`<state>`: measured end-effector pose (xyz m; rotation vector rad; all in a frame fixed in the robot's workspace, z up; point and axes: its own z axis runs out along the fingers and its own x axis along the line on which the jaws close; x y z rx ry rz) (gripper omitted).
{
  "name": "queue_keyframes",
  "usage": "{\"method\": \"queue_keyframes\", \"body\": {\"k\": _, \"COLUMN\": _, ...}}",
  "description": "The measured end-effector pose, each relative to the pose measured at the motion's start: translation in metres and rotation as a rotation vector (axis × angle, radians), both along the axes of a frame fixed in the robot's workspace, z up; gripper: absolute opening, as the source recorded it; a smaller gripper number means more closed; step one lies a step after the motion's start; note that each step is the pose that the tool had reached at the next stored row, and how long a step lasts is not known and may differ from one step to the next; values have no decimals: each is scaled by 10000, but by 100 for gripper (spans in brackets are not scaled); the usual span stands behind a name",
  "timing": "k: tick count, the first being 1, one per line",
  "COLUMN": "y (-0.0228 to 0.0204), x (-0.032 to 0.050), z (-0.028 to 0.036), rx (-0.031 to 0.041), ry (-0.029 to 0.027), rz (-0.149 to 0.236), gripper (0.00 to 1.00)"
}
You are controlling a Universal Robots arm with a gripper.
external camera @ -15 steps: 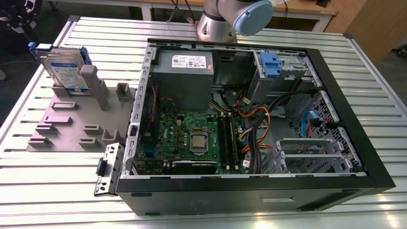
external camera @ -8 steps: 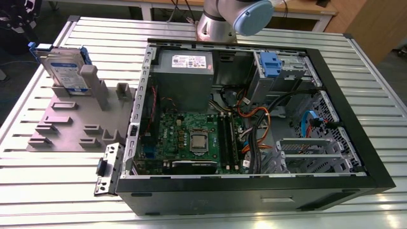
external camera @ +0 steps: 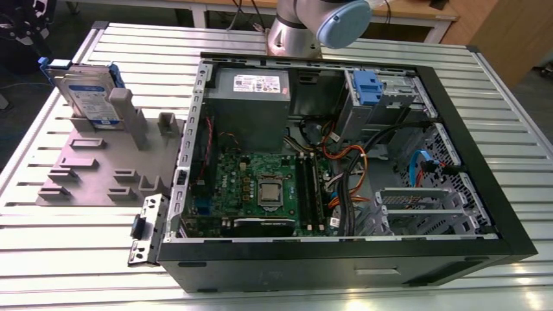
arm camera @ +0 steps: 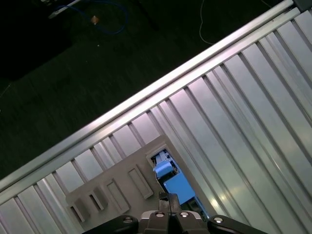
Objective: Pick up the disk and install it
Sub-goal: 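Pick up the disk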
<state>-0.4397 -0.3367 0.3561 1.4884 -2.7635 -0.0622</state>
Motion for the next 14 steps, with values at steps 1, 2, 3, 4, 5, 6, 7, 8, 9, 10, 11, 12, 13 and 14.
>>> {"method": "queue_keyframes", "body": {"k": 1, "y": 0, "x": 0, "z": 0, "rx": 0, "ry": 0, "rz": 27, "gripper": 11}}
{"method": "queue_keyframes", "body": {"k": 2, "y": 0, "x": 0, "z": 0, "rx": 0, "ry": 0, "rz": 54, "gripper": 11}}
{"method": "queue_keyframes", "body": {"k": 3, "y": 0, "x": 0, "z": 0, "rx": 0, "ry": 0, "rz": 82, "gripper": 11}}
{"method": "queue_keyframes", "body": {"k": 4, "y": 0, "x": 0, "z": 0, "rx": 0, "ry": 0, "rz": 110, "gripper": 11}}
{"method": "queue_keyframes", "body": {"k": 5, "y": 0, "x": 0, "z": 0, "rx": 0, "ry": 0, "rz": 138, "gripper": 11}}
{"method": "queue_keyframes", "body": {"k": 6, "y": 0, "x": 0, "z": 0, "rx": 0, "ry": 0, "rz": 167, "gripper": 11}}
{"method": "queue_keyframes", "body": {"k": 7, "y": 0, "x": 0, "z": 0, "rx": 0, "ry": 0, "rz": 196, "gripper": 11}}
{"method": "queue_keyframes", "body": {"k": 8, "y": 0, "x": 0, "z": 0, "rx": 0, "ry": 0, "rz": 227, "gripper": 11}}
{"method": "queue_keyframes", "body": {"k": 9, "y": 0, "x": 0, "z": 0, "rx": 0, "ry": 0, "rz": 259, "gripper": 11}}
{"method": "queue_keyframes", "body": {"k": 10, "y": 0, "x": 0, "z": 0, "rx": 0, "ry": 0, "rz": 288, "gripper": 11}}
{"method": "queue_keyframes", "body": {"k": 11, "y": 0, "x": 0, "z": 0, "rx": 0, "ry": 0, "rz": 316, "gripper": 11}}
{"method": "queue_keyframes", "body": {"k": 12, "y": 0, "x": 0, "z": 0, "rx": 0, "ry": 0, "rz": 345, "gripper": 11}}
{"method": "queue_keyframes", "body": {"k": 13, "y": 0, "x": 0, "z": 0, "rx": 0, "ry": 0, "rz": 373, "gripper": 11}}
{"method": "queue_keyframes", "body": {"k": 14, "y": 0, "x": 0, "z": 0, "rx": 0, "ry": 0, "rz": 403, "gripper": 11}}
